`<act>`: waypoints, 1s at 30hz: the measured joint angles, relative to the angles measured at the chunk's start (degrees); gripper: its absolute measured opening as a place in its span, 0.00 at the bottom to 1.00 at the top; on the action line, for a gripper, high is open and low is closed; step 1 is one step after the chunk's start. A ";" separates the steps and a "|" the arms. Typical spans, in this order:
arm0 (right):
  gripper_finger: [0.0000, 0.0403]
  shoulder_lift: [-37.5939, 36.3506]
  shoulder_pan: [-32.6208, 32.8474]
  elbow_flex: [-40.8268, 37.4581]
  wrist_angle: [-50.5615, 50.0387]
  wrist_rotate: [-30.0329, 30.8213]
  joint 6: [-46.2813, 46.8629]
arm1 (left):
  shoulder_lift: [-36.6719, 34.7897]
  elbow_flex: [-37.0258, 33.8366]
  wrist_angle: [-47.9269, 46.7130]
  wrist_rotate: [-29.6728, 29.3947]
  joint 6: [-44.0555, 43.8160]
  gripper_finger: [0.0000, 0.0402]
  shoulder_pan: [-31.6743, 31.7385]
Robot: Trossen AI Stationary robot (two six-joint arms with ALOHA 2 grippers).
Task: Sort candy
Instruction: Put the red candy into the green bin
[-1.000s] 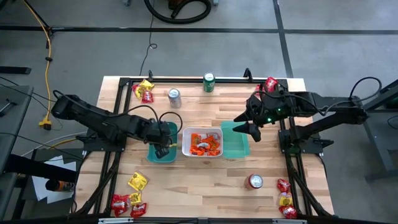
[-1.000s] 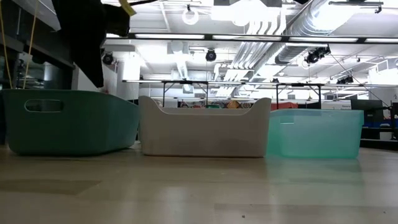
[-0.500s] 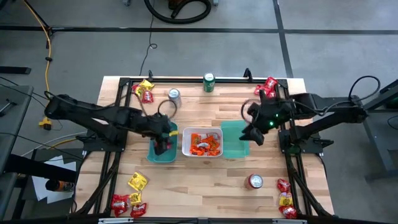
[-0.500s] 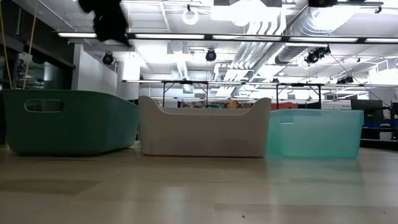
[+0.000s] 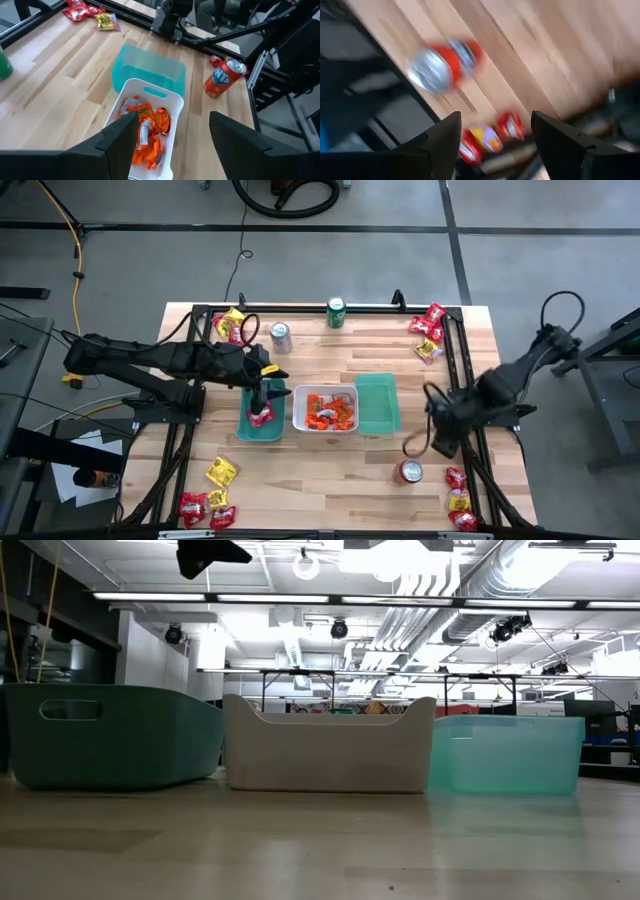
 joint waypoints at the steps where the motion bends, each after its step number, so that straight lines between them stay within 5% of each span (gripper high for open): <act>1: 0.59 -0.04 1.35 -2.31 1.42 -1.16 1.43 | -0.02 0.00 0.04 0.00 -0.02 0.58 0.00; 9: 0.59 0.09 7.77 -21.79 26.90 -13.89 9.24 | -0.02 0.00 0.07 -0.30 -0.52 0.58 0.00; 15: 0.59 0.06 9.60 -26.96 26.74 -13.82 11.59 | -0.02 0.00 0.03 -2.99 -0.52 0.58 0.00; 30: 0.59 5.05 10.57 -30.97 32.12 -13.74 0.80 | 0.00 0.00 -0.07 -4.93 -0.50 0.58 0.00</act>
